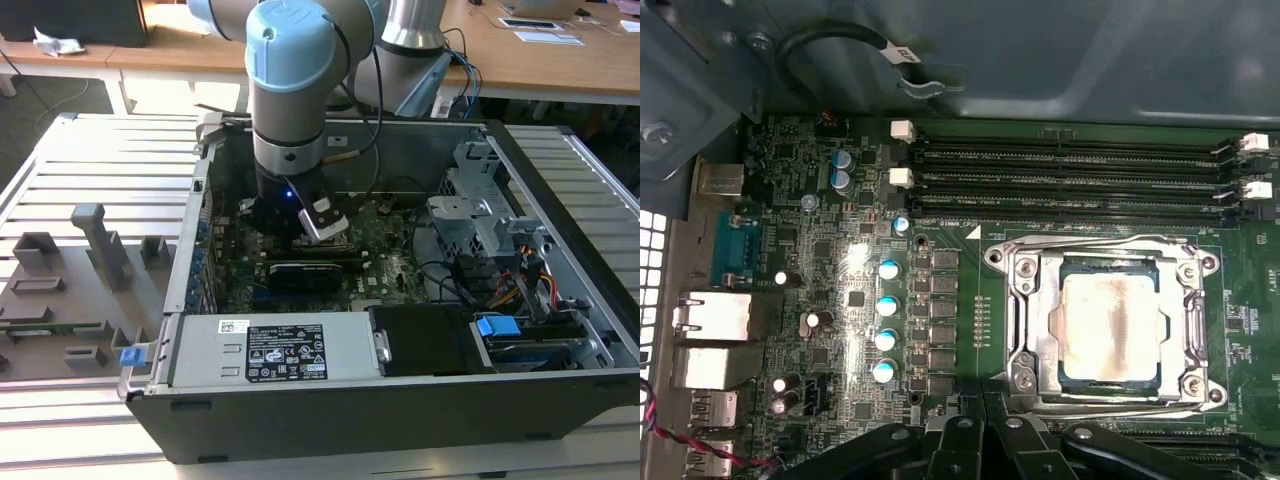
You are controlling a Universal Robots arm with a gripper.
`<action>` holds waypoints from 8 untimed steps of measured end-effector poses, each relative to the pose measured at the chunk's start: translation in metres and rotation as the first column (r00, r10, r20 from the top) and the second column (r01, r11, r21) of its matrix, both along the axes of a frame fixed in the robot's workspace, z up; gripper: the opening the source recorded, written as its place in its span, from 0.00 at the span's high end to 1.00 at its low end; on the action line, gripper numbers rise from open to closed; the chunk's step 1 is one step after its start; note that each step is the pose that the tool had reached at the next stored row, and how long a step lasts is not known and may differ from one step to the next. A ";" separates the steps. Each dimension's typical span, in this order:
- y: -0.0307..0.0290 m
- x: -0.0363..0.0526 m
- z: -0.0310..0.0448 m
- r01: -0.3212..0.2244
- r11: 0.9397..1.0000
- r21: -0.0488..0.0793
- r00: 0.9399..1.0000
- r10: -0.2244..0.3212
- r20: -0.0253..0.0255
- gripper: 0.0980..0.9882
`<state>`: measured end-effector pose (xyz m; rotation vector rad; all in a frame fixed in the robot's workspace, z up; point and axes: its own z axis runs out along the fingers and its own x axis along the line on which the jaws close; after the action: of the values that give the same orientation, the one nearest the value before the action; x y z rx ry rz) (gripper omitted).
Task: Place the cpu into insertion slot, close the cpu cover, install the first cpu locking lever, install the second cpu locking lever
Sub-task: 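Install the second cpu locking lever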
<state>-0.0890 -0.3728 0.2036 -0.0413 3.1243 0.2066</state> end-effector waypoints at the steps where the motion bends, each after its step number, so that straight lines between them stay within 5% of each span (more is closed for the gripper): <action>1: 0.0008 0.0009 0.0020 0.000 1.000 0.000 1.000 0.000 0.000 0.99; 6: 0.0079 0.0045 0.0112 0.000 1.000 -0.002 1.000 0.000 0.000 0.99; 8: 0.0173 0.0100 0.0121 0.000 1.000 -0.018 1.000 0.000 0.000 0.99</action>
<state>-0.0790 -0.3554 0.2157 -0.0416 3.1262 0.1789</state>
